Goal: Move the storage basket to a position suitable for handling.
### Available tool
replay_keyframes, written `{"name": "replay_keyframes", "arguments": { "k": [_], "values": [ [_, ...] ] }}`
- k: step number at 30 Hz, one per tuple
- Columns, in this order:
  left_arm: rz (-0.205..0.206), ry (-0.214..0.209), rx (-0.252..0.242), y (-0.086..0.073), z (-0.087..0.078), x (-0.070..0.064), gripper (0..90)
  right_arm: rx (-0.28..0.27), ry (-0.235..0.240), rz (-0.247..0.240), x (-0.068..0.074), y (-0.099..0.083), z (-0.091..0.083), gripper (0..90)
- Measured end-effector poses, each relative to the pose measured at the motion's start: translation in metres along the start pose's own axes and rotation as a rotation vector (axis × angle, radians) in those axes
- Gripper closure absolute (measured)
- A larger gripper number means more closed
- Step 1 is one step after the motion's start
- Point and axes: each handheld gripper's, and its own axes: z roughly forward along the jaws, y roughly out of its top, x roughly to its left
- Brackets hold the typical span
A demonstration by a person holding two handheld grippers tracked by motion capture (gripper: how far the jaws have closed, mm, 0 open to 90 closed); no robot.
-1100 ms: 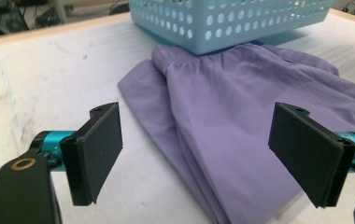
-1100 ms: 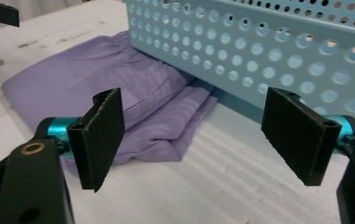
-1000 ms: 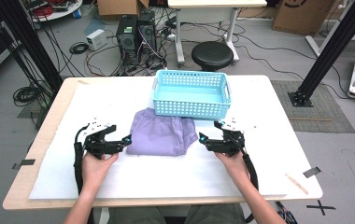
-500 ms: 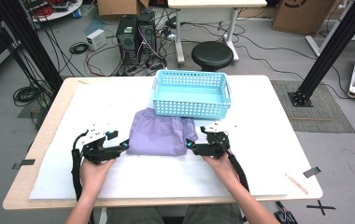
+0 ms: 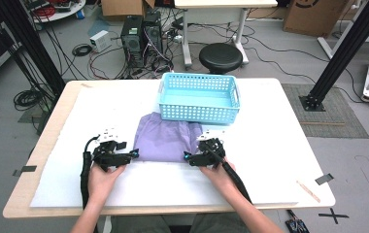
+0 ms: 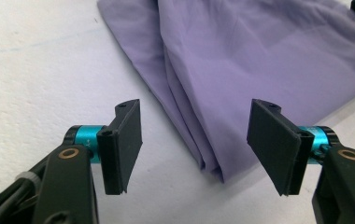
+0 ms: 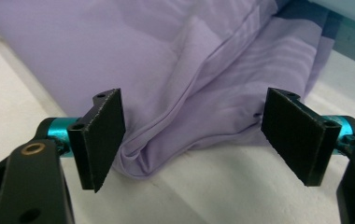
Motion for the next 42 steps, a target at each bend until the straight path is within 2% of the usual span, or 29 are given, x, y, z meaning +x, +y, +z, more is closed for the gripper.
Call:
{"name": "replay_keyframes", "arguments": {
  "k": [2, 6, 7, 9, 11, 16, 19, 23, 25, 29, 33, 36, 42],
  "values": [
    [-0.002, 0.0, 0.022, 0.0, 0.002, -0.002, 34.9, 0.025, -0.011, 0.011, 0.0, 0.001, 0.001, 23.1],
    [0.002, 0.02, 0.068, 0.001, 0.007, -0.004, 36.2, 0.068, 0.0, 0.055, -0.006, 0.001, 0.003, 26.9],
    [0.0, 0.019, 0.076, 0.0, 0.008, -0.004, 37.1, 0.079, 0.015, 0.067, -0.007, 0.001, 0.004, 29.1],
    [0.011, 0.029, 0.082, 0.001, 0.008, -0.005, 39.3, 0.083, 0.017, 0.073, -0.008, 0.001, 0.004, 31.7],
    [0.003, 0.037, 0.08, 0.001, 0.009, -0.006, 40.1, 0.083, 0.009, 0.063, -0.008, 0.001, 0.003, 35.1],
    [0.02, 0.047, 0.086, 0.003, 0.012, -0.012, 48.0, 0.076, 0.022, 0.019, -0.003, 0.001, 0.003, 50.5],
    [0.004, 0.049, 0.078, 0.003, 0.013, -0.013, 53.5, 0.075, 0.038, 0.008, -0.002, 0.001, 0.003, 58.5],
    [-0.011, 0.023, 0.072, 0.004, 0.015, -0.015, 64.1, 0.072, 0.063, -0.005, -0.002, 0.001, 0.003, 70.6],
    [-0.004, 0.014, 0.078, 0.004, 0.015, -0.016, 70.0, 0.07, 0.063, -0.009, -0.003, 0.001, 0.003, 75.3],
    [-0.017, -0.015, 0.075, 0.004, 0.016, -0.016, 79.3, 0.069, 0.09, -0.005, -0.005, 0.0, 0.002, 83.1],
    [-0.024, -0.03, 0.075, 0.004, 0.016, -0.019, 82.4, 0.069, 0.088, -0.012, -0.006, -0.001, 0.0, 85.2],
    [-0.021, -0.055, 0.079, 0.005, 0.018, -0.023, 83.2, 0.069, 0.086, -0.001, -0.011, -0.002, -0.004, 85.8],
    [-0.001, -0.105, 0.09, 0.006, 0.025, -0.039, 83.7, 0.068, 0.078, 0.019, -0.023, -0.01, -0.017, 86.1]
  ]
}}
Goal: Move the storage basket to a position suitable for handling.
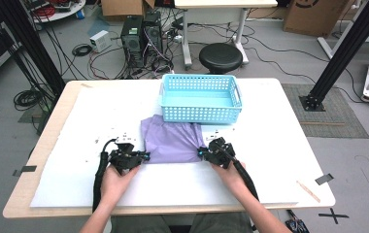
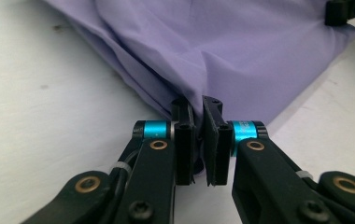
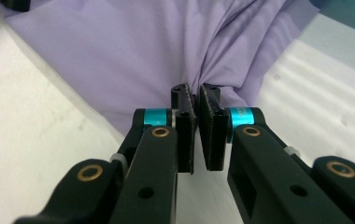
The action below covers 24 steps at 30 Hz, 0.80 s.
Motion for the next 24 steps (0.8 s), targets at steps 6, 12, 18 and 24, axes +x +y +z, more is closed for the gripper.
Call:
{"name": "replay_keyframes", "arguments": {
  "k": [6, 12, 18, 24],
  "values": [
    [0.028, -0.038, 0.012, 0.003, 0.009, -0.015, 83.7, 0.009, -0.022, 0.003, -0.009, -0.01, -0.014, 86.0],
    [0.053, -0.08, 0.022, 0.005, 0.018, -0.031, 83.8, 0.014, -0.025, 0.025, -0.018, -0.027, -0.028, 86.0],
    [0.081, -0.129, 0.037, 0.007, 0.027, -0.05, 83.8, 0.009, -0.037, 0.037, -0.025, -0.045, -0.047, 86.0],
    [0.115, -0.171, 0.052, 0.008, 0.033, -0.068, 83.8, 0.008, -0.039, 0.053, -0.028, -0.065, -0.066, 86.0]
  ]
}}
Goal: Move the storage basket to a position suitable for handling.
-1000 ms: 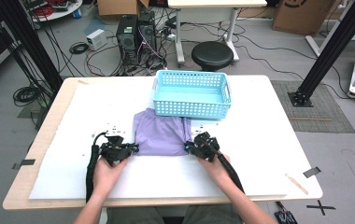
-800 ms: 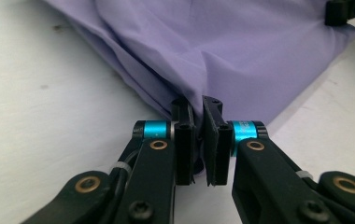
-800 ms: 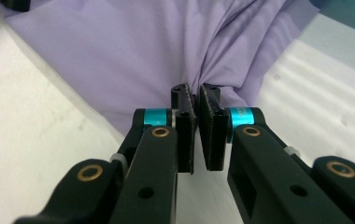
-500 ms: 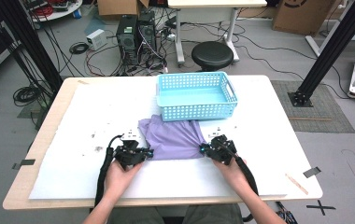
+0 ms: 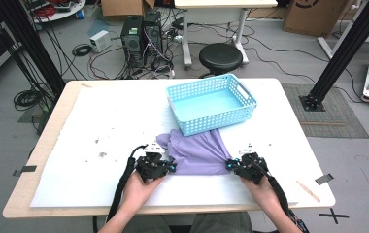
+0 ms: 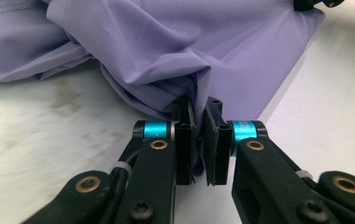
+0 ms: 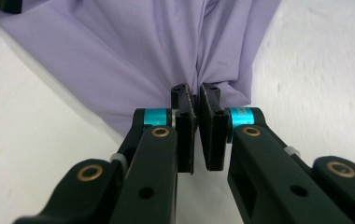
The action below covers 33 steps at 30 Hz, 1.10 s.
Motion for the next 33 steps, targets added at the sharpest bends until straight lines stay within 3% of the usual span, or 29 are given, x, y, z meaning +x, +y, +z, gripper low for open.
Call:
{"name": "replay_keyframes", "arguments": {
  "k": [13, 16, 33],
  "values": [
    [0.06, -0.057, 0.027, -0.013, -0.002, -0.037, 83.9, -0.007, 0.001, -0.01, 0.012, -0.037, -0.031, 86.0],
    [0.048, -0.079, 0.027, -0.018, -0.005, -0.041, 84.0, -0.007, 0.007, -0.012, 0.014, -0.041, -0.034, 86.0],
    [0.055, -0.113, 0.028, -0.035, -0.015, -0.059, 83.9, -0.003, 0.055, -0.026, 0.029, -0.065, -0.053, 85.9]
  ]
}}
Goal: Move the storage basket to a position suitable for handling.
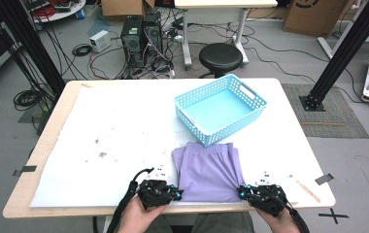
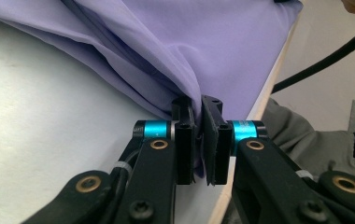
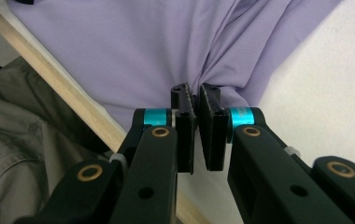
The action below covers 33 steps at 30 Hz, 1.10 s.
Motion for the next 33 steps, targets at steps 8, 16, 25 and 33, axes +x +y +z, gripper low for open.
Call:
{"name": "replay_keyframes", "arguments": {
  "k": [8, 16, 25, 33],
  "values": [
    [0.019, 0.002, 0.012, 0.001, 0.0, -0.001, 73.6, -0.008, 0.005, -0.005, -0.001, -0.001, -0.001, 79.5],
    [0.036, 0.092, -0.051, 0.021, -0.016, 0.011, 39.7, -0.157, -0.051, 0.001, -0.022, 0.011, -0.017, 52.9],
    [0.037, 0.146, -0.13, 0.044, -0.021, 0.039, 34.6, -0.252, -0.029, -0.025, -0.051, 0.059, -0.002, 47.0],
    [0.053, 0.166, -0.18, 0.05, -0.023, 0.056, 33.1, -0.241, 0.033, -0.071, -0.042, 0.112, 0.044, 44.8]
  ]
}}
